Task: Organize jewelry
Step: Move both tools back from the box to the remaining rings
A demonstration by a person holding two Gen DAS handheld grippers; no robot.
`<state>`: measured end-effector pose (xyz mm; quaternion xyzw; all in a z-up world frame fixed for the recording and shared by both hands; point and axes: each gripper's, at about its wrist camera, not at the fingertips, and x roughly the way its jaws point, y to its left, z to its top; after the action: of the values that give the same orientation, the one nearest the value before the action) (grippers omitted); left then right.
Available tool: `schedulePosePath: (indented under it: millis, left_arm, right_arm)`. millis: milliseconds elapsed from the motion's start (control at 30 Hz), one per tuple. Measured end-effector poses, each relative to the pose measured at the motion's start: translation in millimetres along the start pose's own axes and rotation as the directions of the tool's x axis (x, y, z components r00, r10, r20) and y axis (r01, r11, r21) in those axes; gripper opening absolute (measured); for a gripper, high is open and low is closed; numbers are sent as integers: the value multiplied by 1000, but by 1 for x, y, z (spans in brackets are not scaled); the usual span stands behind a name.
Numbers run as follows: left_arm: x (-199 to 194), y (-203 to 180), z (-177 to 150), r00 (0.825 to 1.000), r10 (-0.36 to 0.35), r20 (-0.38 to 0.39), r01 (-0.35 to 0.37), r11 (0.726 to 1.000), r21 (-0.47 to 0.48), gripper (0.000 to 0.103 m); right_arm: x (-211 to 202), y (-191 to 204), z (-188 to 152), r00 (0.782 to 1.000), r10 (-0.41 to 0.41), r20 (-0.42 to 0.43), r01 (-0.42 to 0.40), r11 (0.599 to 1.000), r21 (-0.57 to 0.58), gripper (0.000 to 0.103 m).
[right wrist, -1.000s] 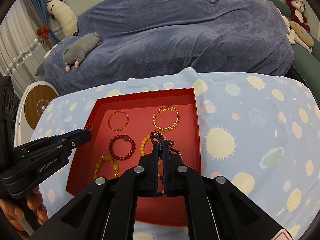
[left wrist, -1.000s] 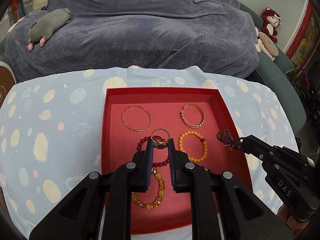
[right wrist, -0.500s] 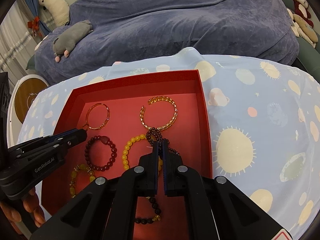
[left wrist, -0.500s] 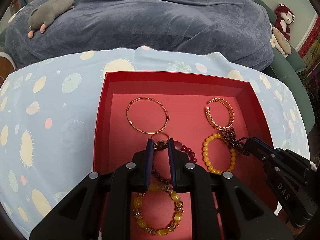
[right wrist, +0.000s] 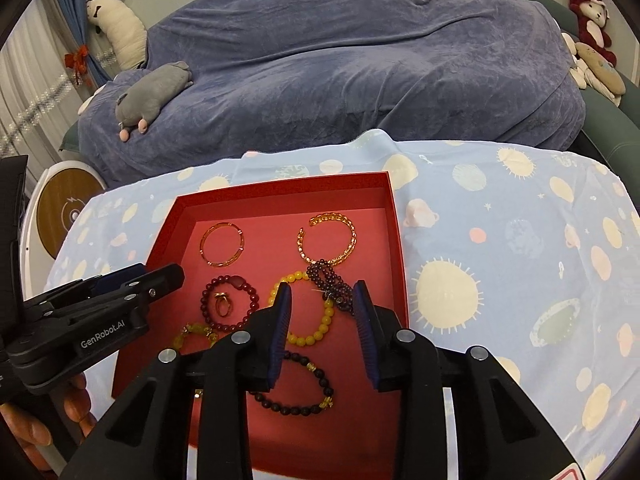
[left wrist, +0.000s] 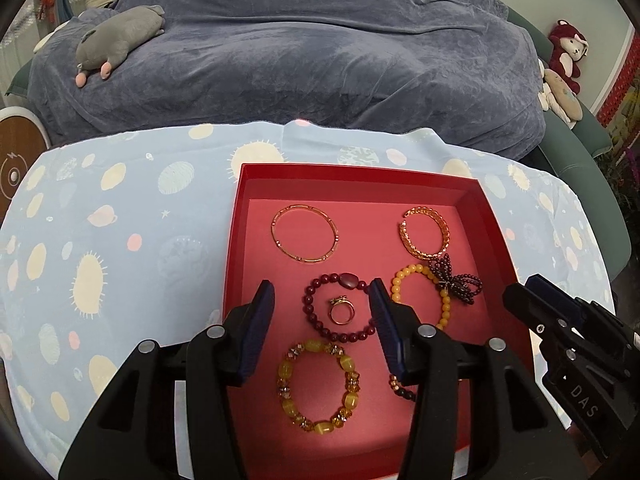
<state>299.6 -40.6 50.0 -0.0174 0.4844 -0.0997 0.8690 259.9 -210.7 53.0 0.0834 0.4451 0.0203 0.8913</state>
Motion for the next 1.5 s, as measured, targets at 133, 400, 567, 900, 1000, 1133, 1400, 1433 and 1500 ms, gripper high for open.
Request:
schedulePosePath:
  millis: [133, 400, 567, 900, 1000, 1133, 1400, 1433, 1500]
  left_arm:
    - [-20, -5, -8, 1000, -4, 14, 4, 1000, 8, 47]
    - [-62, -7, -41, 999, -25, 36, 25, 1000, 11, 47]
    - [-79, -1, -71, 999, -29, 30, 29, 1000, 1, 47]
    - [-94, 10, -132, 999, -29, -17, 28, 998, -51, 47]
    - [-95, 12, -148, 999, -29, -33, 27, 998, -63, 47]
    - [-95, 14, -169, 998, -22, -56, 18, 998, -68, 47]
    - [-85, 12, -203, 994, -27, -106, 19, 997, -70, 47]
    - [-84, 11, -206, 994, -25, -110, 18, 997, -69, 47]
    - [-82, 10, -209, 993, -23, -114, 16, 998, -63, 47]
  right_arm:
    - [-21, 6, -12, 1000, 4, 6, -4, 1000, -8, 33]
    - [-62, 0, -44, 1000, -3, 19, 2, 1000, 19, 33]
    - [-80, -9, -75, 1000, -21, 7, 20, 999, 26, 33]
    - [-100, -29, -137, 997, -52, -50, 55, 997, 49, 33]
    - [-103, -33, -155, 996, -62, -70, 65, 997, 50, 33]
    - [-103, -40, -175, 993, -66, -99, 73, 996, 60, 33]
    - [-95, -44, -201, 987, -70, -143, 80, 994, 72, 33]
    - [-93, -43, -201, 987, -67, -145, 78, 994, 72, 33]
    - [-90, -42, -200, 988, -66, -142, 76, 995, 71, 33]
